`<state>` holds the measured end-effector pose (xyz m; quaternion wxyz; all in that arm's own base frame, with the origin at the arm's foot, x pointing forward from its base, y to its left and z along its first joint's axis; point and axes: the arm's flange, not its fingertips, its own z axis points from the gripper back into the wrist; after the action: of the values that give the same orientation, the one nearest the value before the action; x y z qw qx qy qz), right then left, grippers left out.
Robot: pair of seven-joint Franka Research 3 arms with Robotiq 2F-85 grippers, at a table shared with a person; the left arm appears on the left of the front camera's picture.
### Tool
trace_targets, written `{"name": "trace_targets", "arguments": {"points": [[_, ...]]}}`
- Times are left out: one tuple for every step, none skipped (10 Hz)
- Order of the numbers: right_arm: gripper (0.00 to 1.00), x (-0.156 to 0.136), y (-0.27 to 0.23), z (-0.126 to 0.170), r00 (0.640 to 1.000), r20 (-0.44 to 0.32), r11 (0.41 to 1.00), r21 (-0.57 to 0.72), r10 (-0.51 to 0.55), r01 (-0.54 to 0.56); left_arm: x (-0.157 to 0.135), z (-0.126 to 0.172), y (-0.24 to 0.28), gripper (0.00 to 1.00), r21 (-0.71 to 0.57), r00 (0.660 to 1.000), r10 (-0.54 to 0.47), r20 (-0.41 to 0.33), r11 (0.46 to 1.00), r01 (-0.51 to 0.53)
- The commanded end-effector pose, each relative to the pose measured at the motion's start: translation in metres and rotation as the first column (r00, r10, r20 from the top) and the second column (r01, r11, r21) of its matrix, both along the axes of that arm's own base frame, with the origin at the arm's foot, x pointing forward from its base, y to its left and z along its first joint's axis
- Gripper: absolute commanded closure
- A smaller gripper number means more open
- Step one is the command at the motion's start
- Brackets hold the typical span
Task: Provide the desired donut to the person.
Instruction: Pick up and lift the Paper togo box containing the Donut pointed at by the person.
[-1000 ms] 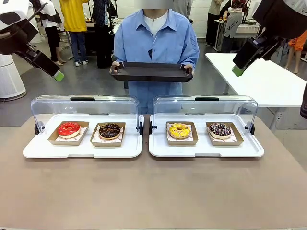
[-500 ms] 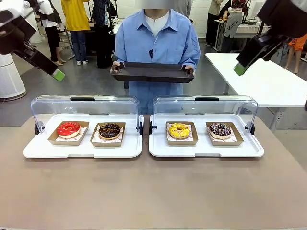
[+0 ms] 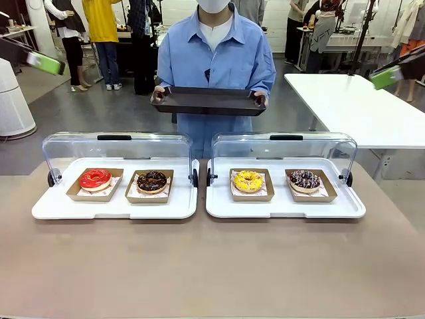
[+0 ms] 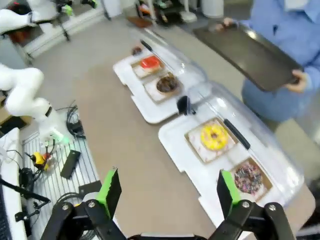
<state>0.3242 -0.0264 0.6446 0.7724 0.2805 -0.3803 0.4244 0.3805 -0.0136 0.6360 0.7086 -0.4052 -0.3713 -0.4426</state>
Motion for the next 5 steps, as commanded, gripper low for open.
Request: {"name": "trace_targets", "arguments": {"points": [[0.0, 0.006, -0.033, -0.018, 0.995, 0.022, 0.989, 0.106, 0.1, -0.102, 0.036, -0.005, 0.031, 0.0, -0.068, 0.991, -0.115, -0.068, 0.992, 0.11], [0.0, 0.009, -0.05, -0.027, 0.995, 0.046, 0.987, 0.131, 0.087, -0.092, 0.043, -0.006, 0.048, 0.0, -0.081, 0.991, -0.118, -0.055, 0.99, 0.114], [0.0, 0.01, -0.067, -0.036, 0.993, 0.074, 0.982, 0.16, 0.09, -0.101, 0.044, -0.007, 0.062, 0.0, -0.103, 0.993, -0.118, -0.026, 0.988, 0.115], [0.0, 0.012, -0.08, -0.043, 0.992, 0.08, 0.978, 0.178, 0.097, -0.11, 0.043, -0.008, 0.071, 0.0, -0.055, 0.992, -0.124, 0.028, 0.991, 0.126], [0.0, 0.013, -0.093, -0.051, 0.994, 0.07, 0.979, 0.182, 0.08, -0.092, 0.041, -0.009, 0.076, 0.0, 0.0, 0.987, -0.133, 0.085, 0.991, 0.133]]}}
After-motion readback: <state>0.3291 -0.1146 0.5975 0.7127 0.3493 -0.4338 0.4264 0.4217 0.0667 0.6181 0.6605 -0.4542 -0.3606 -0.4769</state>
